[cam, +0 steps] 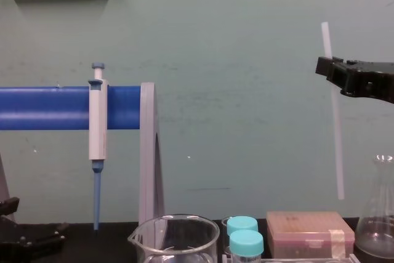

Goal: Pick up the stirring rod with one hand, then place it down.

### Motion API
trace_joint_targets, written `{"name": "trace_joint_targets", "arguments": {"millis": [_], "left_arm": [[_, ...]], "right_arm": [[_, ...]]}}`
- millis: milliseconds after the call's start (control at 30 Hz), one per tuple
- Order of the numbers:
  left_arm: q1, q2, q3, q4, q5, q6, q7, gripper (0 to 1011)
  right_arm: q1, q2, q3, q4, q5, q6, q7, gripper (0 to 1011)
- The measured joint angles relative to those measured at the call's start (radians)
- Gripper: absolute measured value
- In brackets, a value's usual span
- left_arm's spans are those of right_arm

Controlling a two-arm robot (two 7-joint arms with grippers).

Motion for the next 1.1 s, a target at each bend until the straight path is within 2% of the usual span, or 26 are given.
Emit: {"name": "trace_joint_targets", "arguments": {"millis": [1100], "left_arm": [[0.0, 0.0, 0.0, 0.0, 0.0, 0.0, 0.0, 1000]], "right_arm": [[0.009, 0.005, -0.007, 0.02, 0.0, 0.001, 0.008, 70]]}}
